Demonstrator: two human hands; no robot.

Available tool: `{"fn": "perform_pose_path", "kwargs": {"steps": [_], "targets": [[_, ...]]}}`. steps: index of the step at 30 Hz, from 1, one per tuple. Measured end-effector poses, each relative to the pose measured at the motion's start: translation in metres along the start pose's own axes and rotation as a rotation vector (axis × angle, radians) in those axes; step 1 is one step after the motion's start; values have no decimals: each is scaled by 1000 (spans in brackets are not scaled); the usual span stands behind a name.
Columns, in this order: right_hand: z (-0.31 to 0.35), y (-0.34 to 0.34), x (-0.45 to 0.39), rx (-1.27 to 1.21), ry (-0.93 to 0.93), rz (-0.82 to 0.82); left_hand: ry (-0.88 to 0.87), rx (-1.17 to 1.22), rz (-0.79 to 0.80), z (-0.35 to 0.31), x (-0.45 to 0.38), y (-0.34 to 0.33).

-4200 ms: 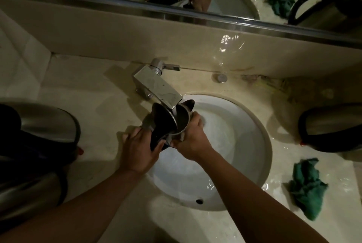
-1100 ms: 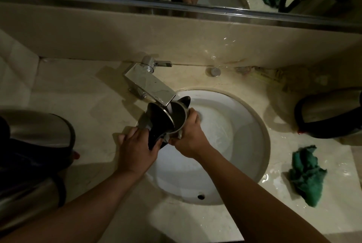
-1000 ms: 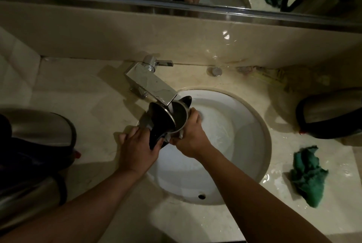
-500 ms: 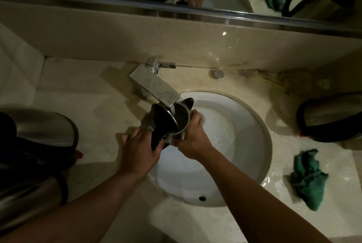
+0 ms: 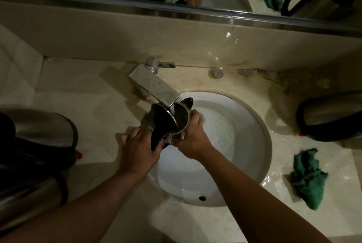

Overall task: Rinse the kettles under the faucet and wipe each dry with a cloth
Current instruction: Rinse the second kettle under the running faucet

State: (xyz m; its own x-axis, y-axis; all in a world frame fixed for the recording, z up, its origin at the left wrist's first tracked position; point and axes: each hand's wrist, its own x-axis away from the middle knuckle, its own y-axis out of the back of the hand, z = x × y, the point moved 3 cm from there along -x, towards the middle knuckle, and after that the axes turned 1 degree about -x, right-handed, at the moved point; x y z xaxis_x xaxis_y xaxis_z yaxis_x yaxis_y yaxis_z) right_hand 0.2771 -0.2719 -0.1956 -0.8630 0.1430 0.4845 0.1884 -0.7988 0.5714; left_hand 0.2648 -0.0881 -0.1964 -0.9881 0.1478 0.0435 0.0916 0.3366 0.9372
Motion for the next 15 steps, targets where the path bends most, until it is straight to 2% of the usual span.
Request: {"fn": "perform_pose_path", "kwargs": {"steps": [15], "targets": [[2, -1, -1, -13, -27, 5, 2, -2, 11, 0, 2, 1]]}}
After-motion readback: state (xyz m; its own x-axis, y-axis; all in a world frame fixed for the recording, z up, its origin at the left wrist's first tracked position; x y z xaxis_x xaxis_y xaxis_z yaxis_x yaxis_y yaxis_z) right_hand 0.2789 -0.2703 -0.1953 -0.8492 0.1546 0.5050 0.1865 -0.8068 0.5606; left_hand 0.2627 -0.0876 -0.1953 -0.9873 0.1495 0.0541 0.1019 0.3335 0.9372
